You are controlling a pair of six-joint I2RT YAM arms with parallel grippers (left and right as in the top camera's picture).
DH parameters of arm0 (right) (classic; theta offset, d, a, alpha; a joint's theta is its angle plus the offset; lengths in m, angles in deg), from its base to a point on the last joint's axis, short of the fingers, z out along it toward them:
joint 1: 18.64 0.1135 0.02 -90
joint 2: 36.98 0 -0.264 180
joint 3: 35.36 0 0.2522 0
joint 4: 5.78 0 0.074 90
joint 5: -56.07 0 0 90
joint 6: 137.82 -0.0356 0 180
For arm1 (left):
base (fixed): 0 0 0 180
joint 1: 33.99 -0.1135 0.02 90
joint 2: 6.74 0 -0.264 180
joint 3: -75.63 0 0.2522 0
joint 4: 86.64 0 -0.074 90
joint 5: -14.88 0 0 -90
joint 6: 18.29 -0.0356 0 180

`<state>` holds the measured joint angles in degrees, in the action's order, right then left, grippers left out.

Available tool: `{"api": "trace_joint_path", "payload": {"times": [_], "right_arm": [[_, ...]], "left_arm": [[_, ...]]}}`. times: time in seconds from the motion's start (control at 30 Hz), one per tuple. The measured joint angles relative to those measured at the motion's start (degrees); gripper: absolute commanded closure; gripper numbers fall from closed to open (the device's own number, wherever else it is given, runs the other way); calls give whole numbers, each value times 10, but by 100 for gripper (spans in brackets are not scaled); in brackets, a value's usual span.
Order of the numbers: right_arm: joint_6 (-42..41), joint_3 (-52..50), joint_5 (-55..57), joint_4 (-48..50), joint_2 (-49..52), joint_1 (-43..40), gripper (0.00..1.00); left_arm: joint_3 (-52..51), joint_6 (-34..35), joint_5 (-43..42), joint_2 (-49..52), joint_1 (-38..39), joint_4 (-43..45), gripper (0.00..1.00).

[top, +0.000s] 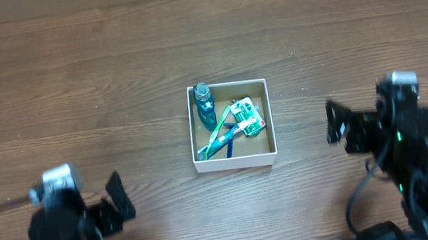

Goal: Pack container

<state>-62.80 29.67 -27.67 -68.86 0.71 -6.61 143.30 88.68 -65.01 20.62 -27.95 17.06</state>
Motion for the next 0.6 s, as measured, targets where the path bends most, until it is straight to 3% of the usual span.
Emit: {"api": "trace_joint_path", "payload": {"times": [0.13,0.6], "right_arm": [[0,-56,7,-24,-86,0,0],[0,-59,9,-86,-89,0,0]], "left_arm": [[-28,11,0,-70,0,3,0],[-33,12,0,-71,0,-64,0]]}}
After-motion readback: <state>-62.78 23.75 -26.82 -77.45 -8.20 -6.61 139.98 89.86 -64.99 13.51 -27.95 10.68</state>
